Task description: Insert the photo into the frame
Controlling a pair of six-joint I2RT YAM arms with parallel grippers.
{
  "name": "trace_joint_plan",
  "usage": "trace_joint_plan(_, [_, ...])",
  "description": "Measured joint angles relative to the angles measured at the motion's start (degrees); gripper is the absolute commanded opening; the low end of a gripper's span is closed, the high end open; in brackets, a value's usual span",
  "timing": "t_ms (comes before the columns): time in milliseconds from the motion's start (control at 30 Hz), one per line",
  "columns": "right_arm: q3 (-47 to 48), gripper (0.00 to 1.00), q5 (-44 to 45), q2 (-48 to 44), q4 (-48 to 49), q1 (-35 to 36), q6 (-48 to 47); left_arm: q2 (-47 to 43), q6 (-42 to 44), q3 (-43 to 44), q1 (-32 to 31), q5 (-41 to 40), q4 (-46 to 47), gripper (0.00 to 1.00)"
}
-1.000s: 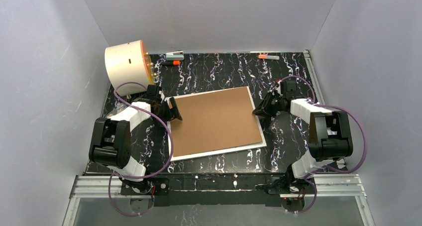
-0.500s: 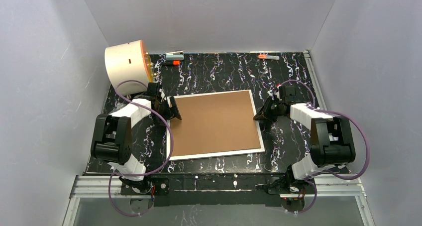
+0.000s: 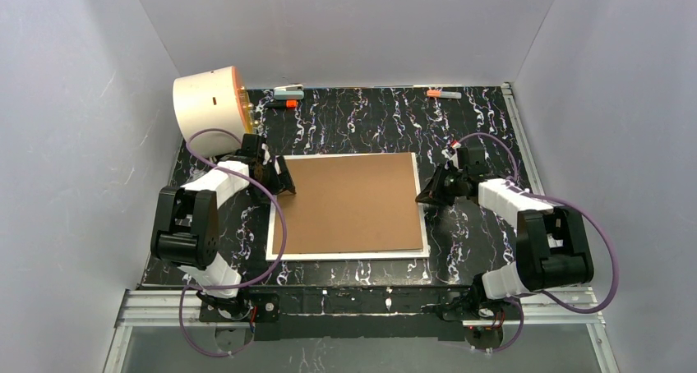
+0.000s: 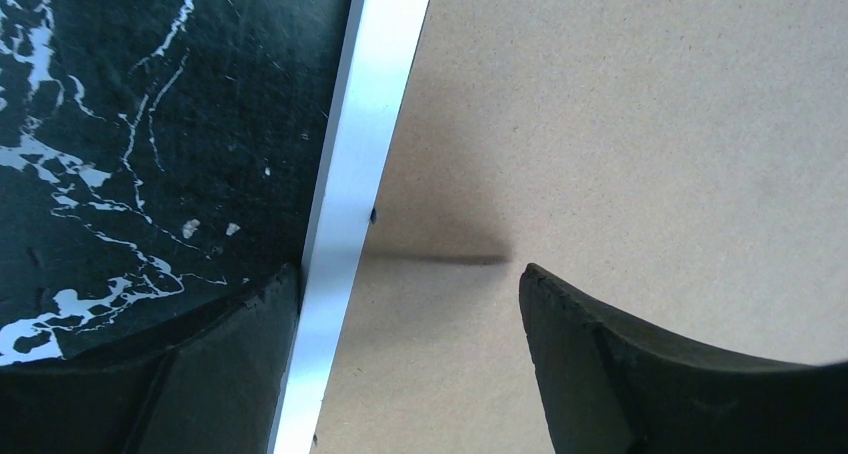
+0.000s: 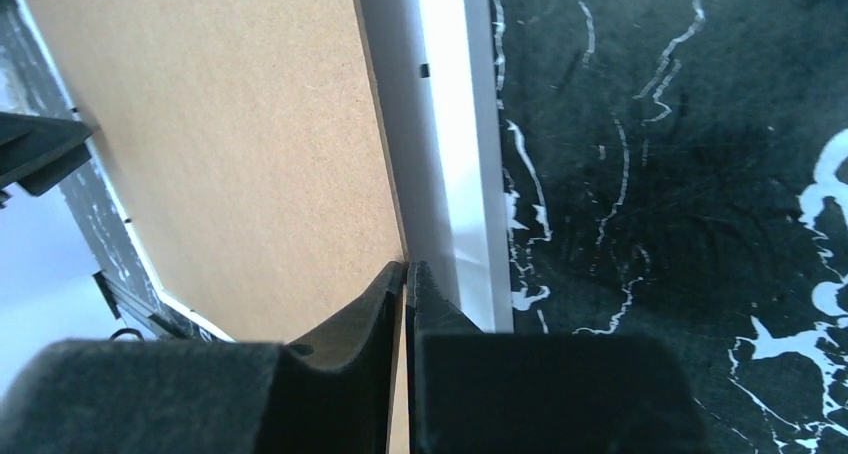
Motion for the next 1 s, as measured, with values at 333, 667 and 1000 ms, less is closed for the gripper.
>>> trace_joint_plan(333, [-0.9, 0.07, -2.5, -3.0, 4.0, 0.1, 0.2, 0.9, 0.0, 1.0, 0.3, -2.3, 0.3, 0.76])
trace_joint_plan(667, [-1.7, 0.04, -0.8, 0.1, 4.2, 0.7, 0.0, 1.0, 0.0, 1.1, 0.3, -2.4, 0.3, 0.76])
trace_joint_plan(1000, [-1.3, 0.32, 0.9, 2.3, 3.4, 1.6, -0.3, 1.0, 0.0, 1.1, 0.3, -2.4, 0.2, 0.76])
